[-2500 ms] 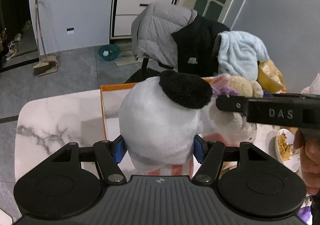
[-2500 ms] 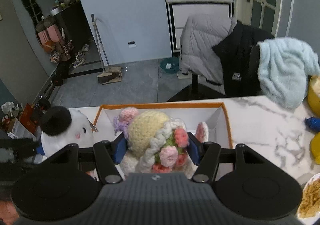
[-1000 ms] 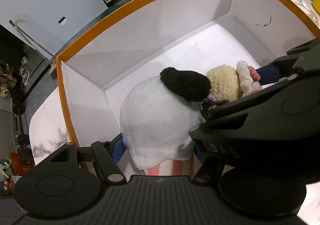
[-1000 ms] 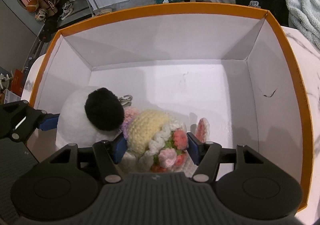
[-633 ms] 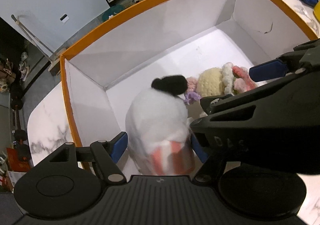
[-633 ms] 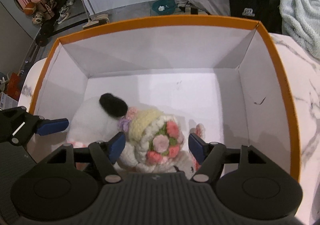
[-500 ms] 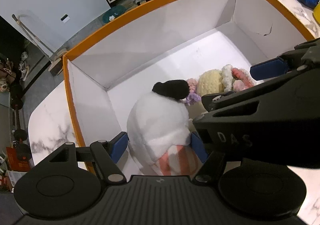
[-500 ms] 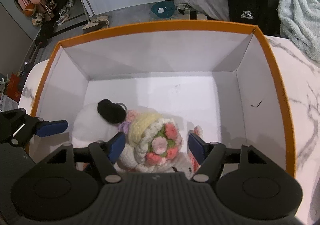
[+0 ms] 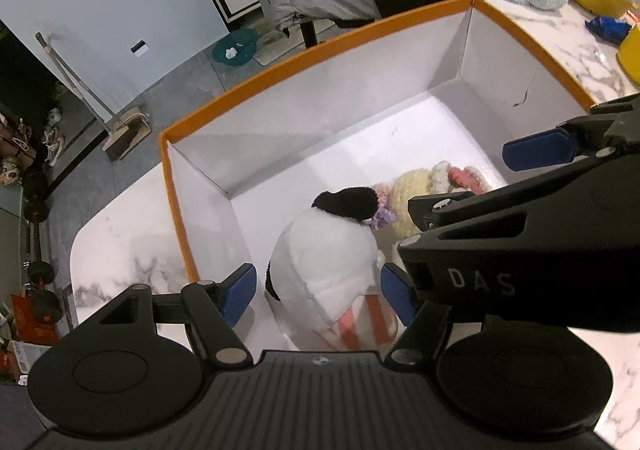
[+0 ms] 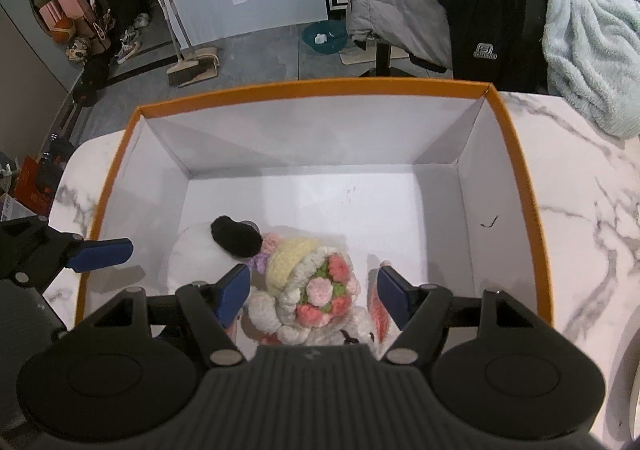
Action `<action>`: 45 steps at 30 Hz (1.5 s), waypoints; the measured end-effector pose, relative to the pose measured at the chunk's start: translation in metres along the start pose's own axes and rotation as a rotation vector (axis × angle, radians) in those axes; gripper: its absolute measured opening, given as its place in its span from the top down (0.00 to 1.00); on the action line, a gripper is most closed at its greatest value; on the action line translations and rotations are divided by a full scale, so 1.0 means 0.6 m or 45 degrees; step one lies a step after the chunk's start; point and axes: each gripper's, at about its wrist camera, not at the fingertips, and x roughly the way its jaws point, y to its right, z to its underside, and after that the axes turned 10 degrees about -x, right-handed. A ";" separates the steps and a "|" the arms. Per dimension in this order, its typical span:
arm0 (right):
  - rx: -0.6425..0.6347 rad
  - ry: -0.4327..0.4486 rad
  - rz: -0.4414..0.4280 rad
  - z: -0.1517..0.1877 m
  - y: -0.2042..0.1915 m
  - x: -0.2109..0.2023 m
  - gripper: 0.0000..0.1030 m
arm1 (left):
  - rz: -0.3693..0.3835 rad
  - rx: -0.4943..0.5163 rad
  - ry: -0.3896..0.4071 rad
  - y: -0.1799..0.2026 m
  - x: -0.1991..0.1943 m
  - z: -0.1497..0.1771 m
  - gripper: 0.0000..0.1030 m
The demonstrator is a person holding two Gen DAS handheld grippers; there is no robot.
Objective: Organize objects
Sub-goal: 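Open both tools to release the plushes into the orange box, then withdraw both tools and reach toward the red box and crocheted fruit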
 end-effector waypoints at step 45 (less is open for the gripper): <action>-0.050 0.261 -0.028 0.254 -0.136 -0.265 0.29 | 0.363 -0.302 0.263 -0.045 -0.249 0.305 0.22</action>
